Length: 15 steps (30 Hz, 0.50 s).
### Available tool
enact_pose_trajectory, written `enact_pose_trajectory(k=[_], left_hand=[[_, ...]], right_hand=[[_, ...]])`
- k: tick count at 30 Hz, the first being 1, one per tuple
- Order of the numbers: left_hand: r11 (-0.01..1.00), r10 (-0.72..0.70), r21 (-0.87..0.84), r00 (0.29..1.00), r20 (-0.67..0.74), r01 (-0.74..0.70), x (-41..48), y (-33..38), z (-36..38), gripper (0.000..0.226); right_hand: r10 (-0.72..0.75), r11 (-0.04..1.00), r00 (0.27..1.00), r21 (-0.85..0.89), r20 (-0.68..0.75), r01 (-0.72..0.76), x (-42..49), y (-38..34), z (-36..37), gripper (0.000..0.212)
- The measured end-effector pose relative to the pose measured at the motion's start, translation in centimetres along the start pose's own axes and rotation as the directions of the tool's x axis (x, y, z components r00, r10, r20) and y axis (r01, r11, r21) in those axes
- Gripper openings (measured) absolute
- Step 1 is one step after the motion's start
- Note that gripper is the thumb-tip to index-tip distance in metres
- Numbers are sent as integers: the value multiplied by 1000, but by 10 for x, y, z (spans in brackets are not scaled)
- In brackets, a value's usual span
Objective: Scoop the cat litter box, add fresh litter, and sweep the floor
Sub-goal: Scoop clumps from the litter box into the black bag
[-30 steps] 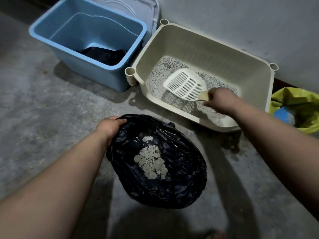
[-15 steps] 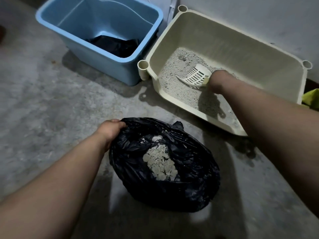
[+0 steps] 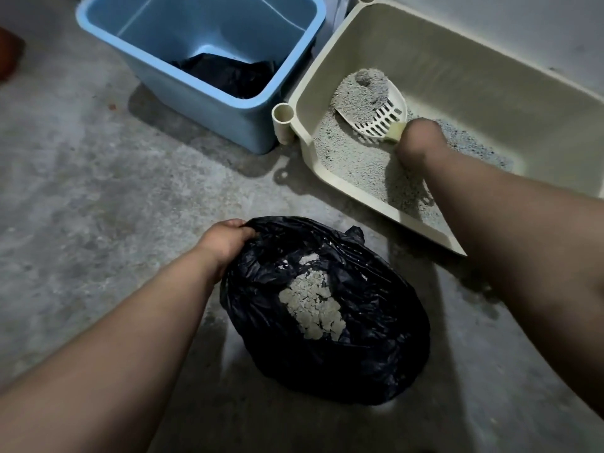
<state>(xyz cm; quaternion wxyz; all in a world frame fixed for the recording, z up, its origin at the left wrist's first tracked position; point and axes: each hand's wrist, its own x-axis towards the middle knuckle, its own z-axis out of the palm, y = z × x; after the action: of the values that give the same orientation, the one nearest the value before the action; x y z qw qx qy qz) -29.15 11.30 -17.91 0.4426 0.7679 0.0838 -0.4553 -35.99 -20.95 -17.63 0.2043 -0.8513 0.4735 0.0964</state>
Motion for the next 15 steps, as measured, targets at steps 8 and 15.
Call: enact_pose_trajectory(k=[8,15], left_hand=[[1000,28,9,1000,3,-28,1,4,10,14],[999,41,-2,999,17,-41,-5,2,15,14]], right_hand=[[-24,977,998,210,-60,36,-5,9,-3,22],[-18,962,999,271,-51,31,-13,6,-11,22]])
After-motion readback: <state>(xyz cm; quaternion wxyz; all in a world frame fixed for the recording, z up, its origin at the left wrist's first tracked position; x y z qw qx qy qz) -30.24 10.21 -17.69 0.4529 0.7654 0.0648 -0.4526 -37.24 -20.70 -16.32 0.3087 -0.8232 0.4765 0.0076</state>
